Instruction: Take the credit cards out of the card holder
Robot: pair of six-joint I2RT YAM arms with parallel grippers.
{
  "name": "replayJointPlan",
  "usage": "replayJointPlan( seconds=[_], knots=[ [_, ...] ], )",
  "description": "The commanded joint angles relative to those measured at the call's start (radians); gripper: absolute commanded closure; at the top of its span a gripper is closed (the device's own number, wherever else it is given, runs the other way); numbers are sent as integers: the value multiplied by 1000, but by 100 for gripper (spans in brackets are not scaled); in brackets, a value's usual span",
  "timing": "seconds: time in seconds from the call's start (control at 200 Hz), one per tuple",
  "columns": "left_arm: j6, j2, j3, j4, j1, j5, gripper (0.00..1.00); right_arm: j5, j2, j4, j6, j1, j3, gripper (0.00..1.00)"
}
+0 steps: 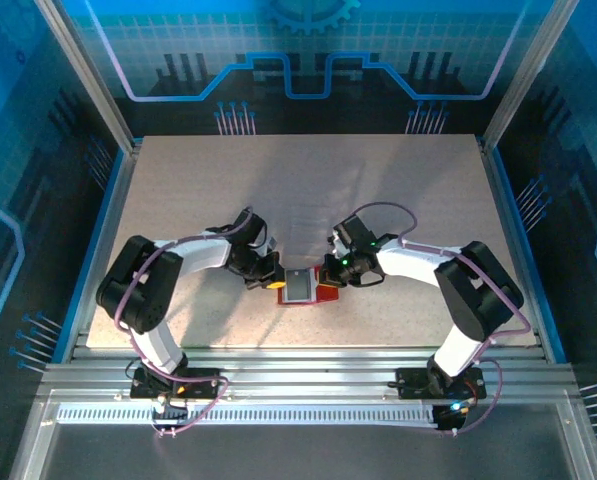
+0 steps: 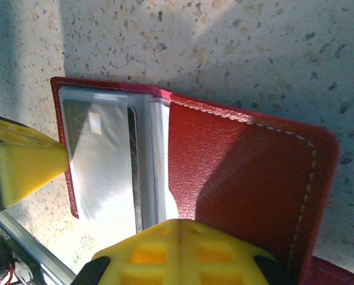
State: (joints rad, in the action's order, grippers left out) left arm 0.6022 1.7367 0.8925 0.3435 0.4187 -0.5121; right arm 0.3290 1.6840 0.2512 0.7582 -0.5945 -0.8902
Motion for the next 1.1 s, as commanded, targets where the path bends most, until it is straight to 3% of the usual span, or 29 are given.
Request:
replayJointPlan(
  seconds=[0.0, 0.275, 0.6, 0.835, 1.091],
  knots=[
    [-23, 30, -19, 2, -6, 15, 97, -13, 20, -6, -10, 6, 35, 98],
    [-14, 55, -36, -9, -8, 23, 98, -55, 52, 4, 4, 5, 70, 100],
    [-25, -88, 64, 101, -10, 17, 96, -70, -2, 0, -5, 2, 78, 100],
    [3, -8, 119, 54, 49, -71, 96, -38, -33, -51, 25, -5, 94, 100],
    [4, 76, 111, 16, 80, -78, 96, -23, -63, -66, 41, -7, 102, 100]
  ],
)
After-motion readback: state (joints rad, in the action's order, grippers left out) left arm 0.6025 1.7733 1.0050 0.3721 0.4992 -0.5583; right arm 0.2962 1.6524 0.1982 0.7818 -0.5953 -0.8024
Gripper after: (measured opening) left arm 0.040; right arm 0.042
